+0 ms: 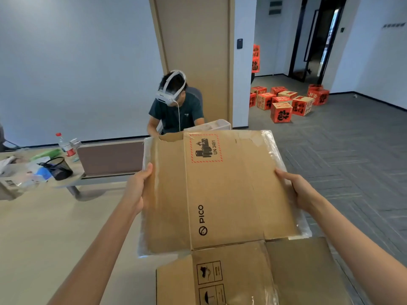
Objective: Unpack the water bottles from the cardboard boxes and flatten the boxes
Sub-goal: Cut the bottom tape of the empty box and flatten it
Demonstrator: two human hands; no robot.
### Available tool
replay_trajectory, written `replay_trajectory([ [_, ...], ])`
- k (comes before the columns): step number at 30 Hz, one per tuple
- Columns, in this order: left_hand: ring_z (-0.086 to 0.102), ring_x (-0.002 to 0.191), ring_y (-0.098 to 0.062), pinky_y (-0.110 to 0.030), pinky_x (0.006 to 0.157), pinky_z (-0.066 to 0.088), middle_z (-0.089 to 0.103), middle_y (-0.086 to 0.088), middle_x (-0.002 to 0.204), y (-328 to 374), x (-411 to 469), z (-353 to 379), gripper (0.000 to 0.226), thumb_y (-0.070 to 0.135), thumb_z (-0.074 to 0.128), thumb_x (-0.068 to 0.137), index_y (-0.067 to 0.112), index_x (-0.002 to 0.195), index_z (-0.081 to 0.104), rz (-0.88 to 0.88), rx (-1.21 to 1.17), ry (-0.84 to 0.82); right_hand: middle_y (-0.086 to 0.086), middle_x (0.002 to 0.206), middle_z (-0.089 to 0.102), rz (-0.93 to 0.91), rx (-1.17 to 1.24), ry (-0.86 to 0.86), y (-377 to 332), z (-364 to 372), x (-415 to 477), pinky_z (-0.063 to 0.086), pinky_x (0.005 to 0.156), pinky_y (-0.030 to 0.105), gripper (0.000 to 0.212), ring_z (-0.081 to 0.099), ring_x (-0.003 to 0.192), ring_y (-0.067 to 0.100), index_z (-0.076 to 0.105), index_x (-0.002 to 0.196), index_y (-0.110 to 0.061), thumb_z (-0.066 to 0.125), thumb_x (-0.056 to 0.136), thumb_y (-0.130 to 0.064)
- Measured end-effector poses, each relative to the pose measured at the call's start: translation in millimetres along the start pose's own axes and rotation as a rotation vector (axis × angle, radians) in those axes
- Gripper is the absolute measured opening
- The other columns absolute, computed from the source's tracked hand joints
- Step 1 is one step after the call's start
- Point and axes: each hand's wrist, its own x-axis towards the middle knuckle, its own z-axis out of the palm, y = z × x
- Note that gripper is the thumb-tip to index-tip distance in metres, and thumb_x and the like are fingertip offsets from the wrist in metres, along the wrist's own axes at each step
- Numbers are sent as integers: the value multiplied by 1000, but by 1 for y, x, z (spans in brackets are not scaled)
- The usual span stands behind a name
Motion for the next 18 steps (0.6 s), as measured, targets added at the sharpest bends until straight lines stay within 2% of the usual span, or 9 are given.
replay_trajectory([
  [2, 67, 100, -27, -43, 83, 54, 72, -10, 108, -22, 16, -4, 36, 37, 53, 100, 7, 115, 68, -38, 72, 50, 12, 87, 71, 20, -61, 95, 10, 2, 5, 49, 64, 33, 40, 64, 71, 24, 71, 104, -4, 67, 87, -40],
  [4, 68, 101, -31, -50, 91, 54, 72, -14, 108, -46, 32, -8, 39, 38, 54, 99, 3, 113, 68, -70, 126, 91, 7, 81, 63, -7, -95, 180, 21, 8, 13, 47, 67, 36, 33, 55, 69, 20, 67, 99, -4, 67, 89, -35],
  [7, 68, 99, -28, -47, 96, 52, 72, -12, 107, -83, 48, -12, 35, 38, 55, 99, 7, 108, 68, -95, 190, 111, 10, 88, 59, -52, -179, 273, 43, 13, 30, 44, 70, 37, 38, 54, 76, 20, 66, 98, 5, 69, 89, -32],
  [9, 66, 96, -23, -42, 95, 51, 71, -5, 102, -105, 55, -12, 30, 38, 54, 100, 12, 106, 67, -110, 218, 116, 11, 87, 59, -62, -263, 297, 59, 14, 43, 42, 68, 35, 41, 55, 75, 21, 66, 83, 7, 69, 89, -33],
  [11, 65, 95, -25, -41, 94, 51, 69, -6, 96, -123, 68, -13, 28, 38, 55, 99, 12, 100, 67, -117, 262, 147, 7, 75, 57, -32, -305, 307, 74, 16, 57, 41, 60, 32, 40, 54, 68, 19, 60, 65, -5, 67, 90, -34],
  [14, 62, 87, -27, -40, 86, 49, 65, -10, 87, -146, 93, -17, 38, 42, 55, 98, 10, 80, 64, -163, 340, 193, 3, 65, 52, -18, -356, 346, 92, 23, 79, 38, 57, 31, 44, 52, 66, 22, 52, 57, -11, 67, 90, -36],
  [16, 59, 82, -26, -38, 80, 47, 62, -12, 86, -158, 112, -21, 47, 49, 54, 97, 7, 77, 60, -204, 402, 202, 4, 62, 53, -4, -390, 371, 100, 27, 97, 37, 57, 32, 46, 52, 64, 24, 54, 55, -11, 67, 90, -38],
  [18, 63, 84, -29, -40, 84, 50, 67, -12, 89, -174, 131, -26, 54, 55, 53, 95, 4, 79, 62, -236, 454, 211, 7, 66, 59, 41, -421, 374, 109, 31, 115, 40, 59, 32, 44, 55, 65, 25, 60, 61, -8, 65, 89, -42],
])
